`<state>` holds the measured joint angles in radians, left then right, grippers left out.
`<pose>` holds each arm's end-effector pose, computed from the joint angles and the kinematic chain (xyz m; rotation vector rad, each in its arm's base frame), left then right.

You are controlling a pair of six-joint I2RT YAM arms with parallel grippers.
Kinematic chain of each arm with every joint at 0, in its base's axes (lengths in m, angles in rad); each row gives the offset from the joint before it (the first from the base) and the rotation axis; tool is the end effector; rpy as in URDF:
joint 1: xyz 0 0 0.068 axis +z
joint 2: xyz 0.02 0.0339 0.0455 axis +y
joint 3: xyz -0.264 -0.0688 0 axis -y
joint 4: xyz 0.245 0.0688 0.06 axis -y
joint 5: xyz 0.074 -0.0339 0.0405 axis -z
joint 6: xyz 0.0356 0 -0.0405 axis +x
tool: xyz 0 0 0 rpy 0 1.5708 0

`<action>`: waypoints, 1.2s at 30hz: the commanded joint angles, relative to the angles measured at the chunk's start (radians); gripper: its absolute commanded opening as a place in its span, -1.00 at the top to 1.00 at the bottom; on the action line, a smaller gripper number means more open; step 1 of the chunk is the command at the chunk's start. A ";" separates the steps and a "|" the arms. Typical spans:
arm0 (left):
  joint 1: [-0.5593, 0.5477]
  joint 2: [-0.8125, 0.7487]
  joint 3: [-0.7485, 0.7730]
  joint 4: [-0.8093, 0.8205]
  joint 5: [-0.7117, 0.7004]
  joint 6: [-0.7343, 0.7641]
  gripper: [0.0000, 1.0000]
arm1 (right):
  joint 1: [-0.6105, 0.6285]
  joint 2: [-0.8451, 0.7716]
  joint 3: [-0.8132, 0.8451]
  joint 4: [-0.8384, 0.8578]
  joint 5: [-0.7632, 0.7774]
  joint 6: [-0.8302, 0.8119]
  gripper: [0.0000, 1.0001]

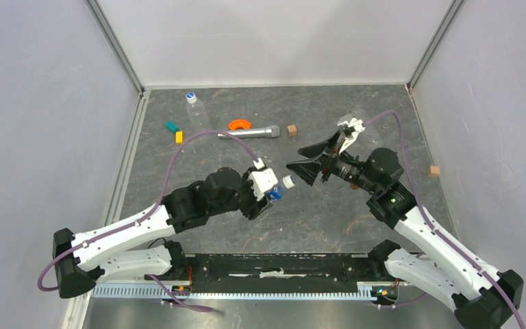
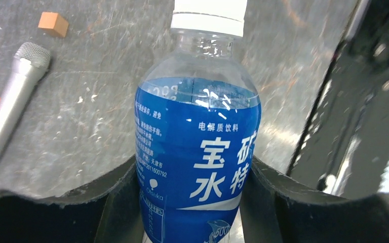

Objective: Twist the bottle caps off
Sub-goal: Unscrew the bottle cap from the plastic bottle.

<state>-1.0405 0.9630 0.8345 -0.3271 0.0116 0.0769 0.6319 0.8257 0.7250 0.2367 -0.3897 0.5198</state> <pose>0.1101 -0.1886 0.3101 1.1103 1.7618 -0.6125 0.1508 0.1271 0.3571 -0.4302 1.5045 1.2052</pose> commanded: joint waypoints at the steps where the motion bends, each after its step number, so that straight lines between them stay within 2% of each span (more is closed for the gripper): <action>1: -0.067 0.011 0.055 -0.169 -0.148 0.296 0.96 | -0.070 0.047 0.005 -0.136 -0.250 -0.033 -0.58; 4: -0.080 0.001 0.043 -0.171 -0.131 0.358 0.95 | -0.079 0.069 -0.024 -0.121 -0.380 -0.040 -0.59; 9: -0.084 -0.001 0.047 -0.170 -0.126 0.399 0.96 | -0.078 0.087 -0.078 -0.077 -0.482 -0.029 -0.57; 12: -0.087 0.006 0.055 -0.171 -0.123 0.415 0.95 | -0.078 0.099 -0.132 0.004 -0.545 0.012 -0.49; 17: -0.089 0.021 0.057 -0.172 -0.117 0.425 0.95 | -0.078 0.107 -0.189 0.096 -0.579 0.048 -0.29; 23: -0.094 0.024 0.057 -0.172 -0.105 0.424 0.96 | -0.078 0.130 -0.218 0.204 -0.568 0.106 -0.21; 26: -0.095 0.017 0.055 -0.171 -0.103 0.423 0.96 | -0.078 0.140 -0.228 0.242 -0.566 0.124 0.02; 27: -0.096 0.015 0.053 -0.172 -0.102 0.421 0.96 | -0.079 0.145 -0.228 0.243 -0.567 0.126 0.04; 29: -0.096 0.014 0.052 -0.170 -0.103 0.421 0.95 | -0.078 0.150 -0.233 0.248 -0.570 0.125 0.23; 33: -0.098 0.014 0.052 -0.170 -0.098 0.424 0.95 | -0.077 0.159 -0.240 0.258 -0.579 0.127 0.26; 36: -0.097 0.015 0.052 -0.163 -0.087 0.421 0.96 | -0.072 0.163 -0.245 0.287 -0.589 0.119 0.70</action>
<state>-1.1309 0.9874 0.8520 -0.5186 -0.0959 0.4633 0.5507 0.9855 0.4854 0.4271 -0.9440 0.6331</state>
